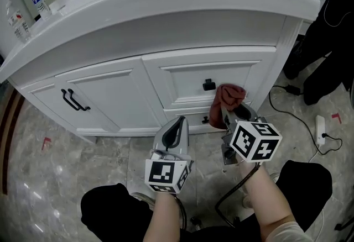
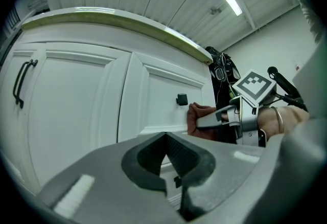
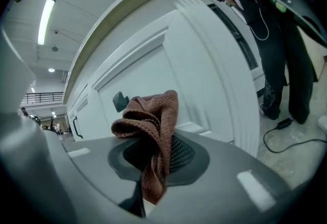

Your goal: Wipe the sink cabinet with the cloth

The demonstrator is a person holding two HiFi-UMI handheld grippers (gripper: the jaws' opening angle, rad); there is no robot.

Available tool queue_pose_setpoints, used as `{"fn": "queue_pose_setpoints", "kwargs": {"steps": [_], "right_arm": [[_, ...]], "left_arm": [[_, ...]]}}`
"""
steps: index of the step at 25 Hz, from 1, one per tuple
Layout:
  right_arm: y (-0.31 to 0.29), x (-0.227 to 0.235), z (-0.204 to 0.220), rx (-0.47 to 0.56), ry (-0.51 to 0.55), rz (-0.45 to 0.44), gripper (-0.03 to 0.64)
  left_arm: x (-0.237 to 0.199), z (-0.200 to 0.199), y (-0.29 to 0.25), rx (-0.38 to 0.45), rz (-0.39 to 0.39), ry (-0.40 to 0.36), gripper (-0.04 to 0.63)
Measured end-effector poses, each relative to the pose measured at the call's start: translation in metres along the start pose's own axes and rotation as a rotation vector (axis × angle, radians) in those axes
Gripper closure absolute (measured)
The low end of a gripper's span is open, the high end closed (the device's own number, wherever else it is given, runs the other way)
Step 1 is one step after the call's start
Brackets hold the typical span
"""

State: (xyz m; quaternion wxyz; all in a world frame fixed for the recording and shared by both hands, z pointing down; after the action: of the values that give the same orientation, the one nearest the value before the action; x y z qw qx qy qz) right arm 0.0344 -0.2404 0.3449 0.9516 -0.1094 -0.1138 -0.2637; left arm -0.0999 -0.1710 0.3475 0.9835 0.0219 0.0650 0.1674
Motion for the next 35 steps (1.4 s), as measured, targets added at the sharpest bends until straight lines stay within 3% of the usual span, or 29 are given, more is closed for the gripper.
{"fn": "queue_pose_setpoints", "kwargs": {"steps": [6,10,14,18,28,35], "right_arm": [[0.026,0.052,-0.008,0.021,0.047,0.124,0.534],[0.04,0.081,0.002,0.003,0.008,0.202,0.537],[0.044,0.085,0.008,0.01,-0.003,0.215,0.537],[0.031,0.058,0.019,0.013,0.046,0.16,0.535],[-0.042,-0.073,0.093,-0.122,0.224,-0.134,0.535],[-0.079,-0.12,0.122,-0.166,0.24,-0.217,0.535]], "left_arm": [[0.028,0.013,-0.012,-0.028,0.052,0.007,0.595],[0.045,0.018,-0.016,-0.042,0.08,-0.001,0.595],[0.046,0.029,-0.016,-0.065,0.078,-0.011,0.594],[0.033,0.038,-0.011,-0.086,0.052,-0.032,0.595],[-0.051,0.052,0.028,-0.122,-0.125,0.01,0.595],[-0.092,0.051,0.048,-0.114,-0.192,0.039,0.595]]}}
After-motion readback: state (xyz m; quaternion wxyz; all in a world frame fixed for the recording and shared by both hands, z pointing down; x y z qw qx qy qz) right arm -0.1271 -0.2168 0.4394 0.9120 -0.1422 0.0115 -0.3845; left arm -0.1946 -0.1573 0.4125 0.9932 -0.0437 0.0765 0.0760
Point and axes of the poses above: the fingertips, and each gripper's own axes: y backward along the fingers, x to its right, z out of its underside, the point moved 2 cm from there along y, backward along the fingers, and after that the axes turned 6 degrees about y, right-handed, at the moved point
